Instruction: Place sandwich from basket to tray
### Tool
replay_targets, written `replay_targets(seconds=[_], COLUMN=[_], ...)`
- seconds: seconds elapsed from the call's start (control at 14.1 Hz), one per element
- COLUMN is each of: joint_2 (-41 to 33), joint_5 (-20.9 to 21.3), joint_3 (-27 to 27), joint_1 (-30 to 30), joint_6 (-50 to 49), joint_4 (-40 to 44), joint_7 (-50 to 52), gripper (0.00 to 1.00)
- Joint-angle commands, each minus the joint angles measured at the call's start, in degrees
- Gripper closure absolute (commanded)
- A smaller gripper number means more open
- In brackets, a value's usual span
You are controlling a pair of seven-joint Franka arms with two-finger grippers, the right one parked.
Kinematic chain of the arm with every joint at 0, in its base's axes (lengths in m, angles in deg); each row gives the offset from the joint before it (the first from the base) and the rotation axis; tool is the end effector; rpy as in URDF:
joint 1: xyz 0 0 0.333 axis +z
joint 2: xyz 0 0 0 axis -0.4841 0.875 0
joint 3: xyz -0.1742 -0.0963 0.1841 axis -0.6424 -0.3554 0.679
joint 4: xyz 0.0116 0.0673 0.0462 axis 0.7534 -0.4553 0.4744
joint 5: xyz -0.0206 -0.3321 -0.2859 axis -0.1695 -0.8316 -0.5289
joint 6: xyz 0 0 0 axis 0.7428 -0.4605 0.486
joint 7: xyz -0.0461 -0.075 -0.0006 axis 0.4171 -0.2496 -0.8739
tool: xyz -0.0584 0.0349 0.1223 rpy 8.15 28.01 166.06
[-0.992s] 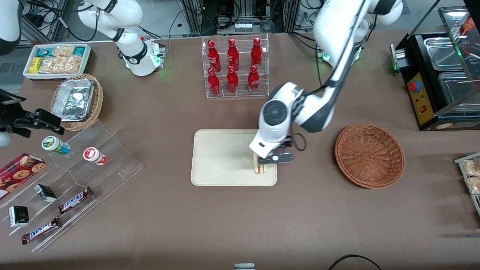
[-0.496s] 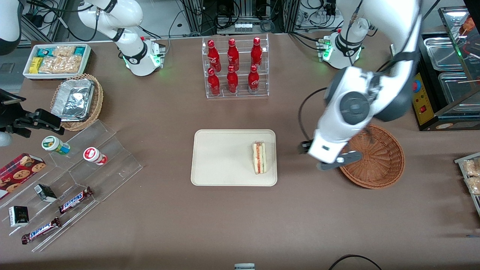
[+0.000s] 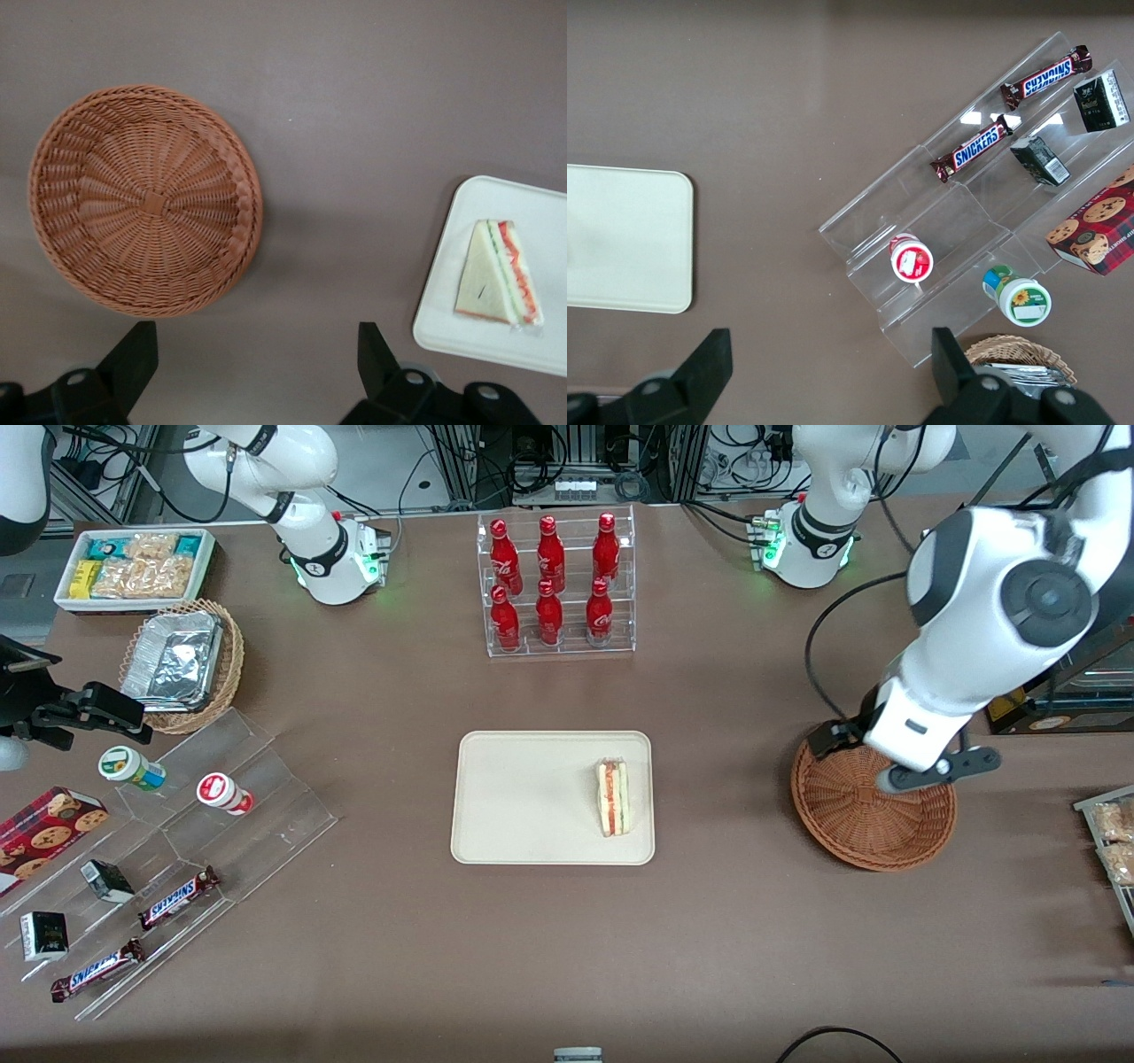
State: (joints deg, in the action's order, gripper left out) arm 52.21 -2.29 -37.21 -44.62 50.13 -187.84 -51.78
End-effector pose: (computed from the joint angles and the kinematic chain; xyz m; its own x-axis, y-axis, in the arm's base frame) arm 0.6100 -0.1399 0.4180 0.9833 0.1772 -0.0405 0.1775 -0.9841 0.0026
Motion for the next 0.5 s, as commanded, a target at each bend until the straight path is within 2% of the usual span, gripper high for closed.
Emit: replay_targets(seconds=[0.0,0.21,0.43], joint_2=[-3.9,-7.1,-5.7], joint_5=[-0.4,-0.2,0.1], joint_3=[1.6,0.7,0.8], joint_1=[2.4,7.1,7.9], joint_6=[-3.1,-6.6,-10.0], joint_4=[-2.0,-1.2,6.1], joint_7=[-7.0,-9.3,-14.7], gripper=[0.00,0.00,0.00])
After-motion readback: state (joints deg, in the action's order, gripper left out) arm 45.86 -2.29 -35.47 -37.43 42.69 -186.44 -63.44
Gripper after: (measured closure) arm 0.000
